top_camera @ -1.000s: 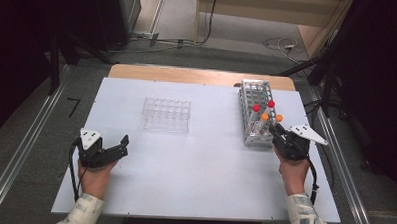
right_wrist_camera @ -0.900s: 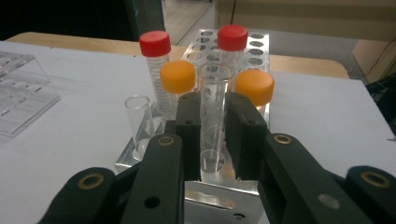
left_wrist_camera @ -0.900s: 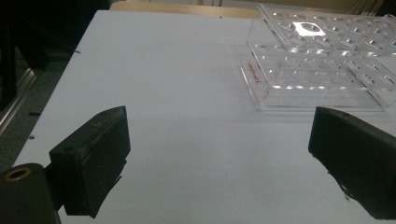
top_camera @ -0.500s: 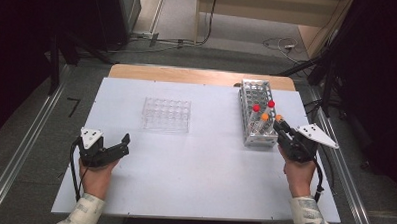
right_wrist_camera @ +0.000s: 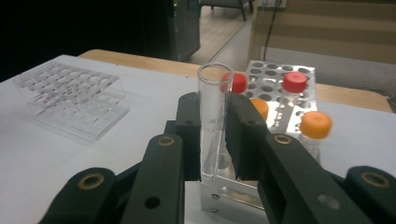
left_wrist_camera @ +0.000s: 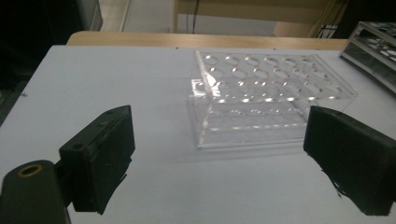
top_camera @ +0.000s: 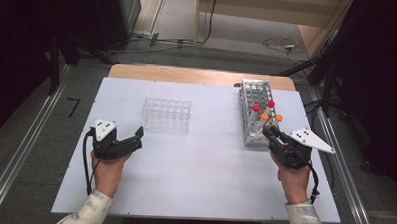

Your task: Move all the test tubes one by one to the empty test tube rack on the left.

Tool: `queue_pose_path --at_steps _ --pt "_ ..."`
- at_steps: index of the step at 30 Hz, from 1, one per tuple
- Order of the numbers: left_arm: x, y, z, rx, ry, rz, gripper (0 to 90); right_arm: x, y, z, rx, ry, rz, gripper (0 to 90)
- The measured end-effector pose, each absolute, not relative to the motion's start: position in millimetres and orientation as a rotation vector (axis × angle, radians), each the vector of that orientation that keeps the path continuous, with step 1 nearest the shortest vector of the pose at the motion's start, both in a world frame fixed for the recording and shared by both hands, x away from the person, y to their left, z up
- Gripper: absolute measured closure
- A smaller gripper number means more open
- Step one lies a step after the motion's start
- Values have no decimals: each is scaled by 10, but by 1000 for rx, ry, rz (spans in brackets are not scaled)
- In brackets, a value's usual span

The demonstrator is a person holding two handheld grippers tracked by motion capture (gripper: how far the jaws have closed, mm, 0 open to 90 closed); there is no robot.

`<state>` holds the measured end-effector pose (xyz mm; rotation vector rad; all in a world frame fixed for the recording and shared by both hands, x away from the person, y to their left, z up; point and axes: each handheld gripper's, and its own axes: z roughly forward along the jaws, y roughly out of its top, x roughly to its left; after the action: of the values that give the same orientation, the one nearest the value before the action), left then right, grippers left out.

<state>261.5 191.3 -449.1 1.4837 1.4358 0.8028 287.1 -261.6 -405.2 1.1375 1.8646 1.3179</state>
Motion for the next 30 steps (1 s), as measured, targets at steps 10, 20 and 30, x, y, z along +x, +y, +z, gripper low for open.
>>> queue_pose_path --at_steps 10,20,30 --pt "2756 1440 -4417 1583 1311 742 95 2871 -2188 -4213 1056 2004 1336 733" --pt "2857 1077 -4349 1653 1192 599 120 2981 -1743 -4392 997 2117 1318 733" --pt "2905 869 -4225 1650 1088 528 304 3112 -1370 -4488 995 2169 1312 733"
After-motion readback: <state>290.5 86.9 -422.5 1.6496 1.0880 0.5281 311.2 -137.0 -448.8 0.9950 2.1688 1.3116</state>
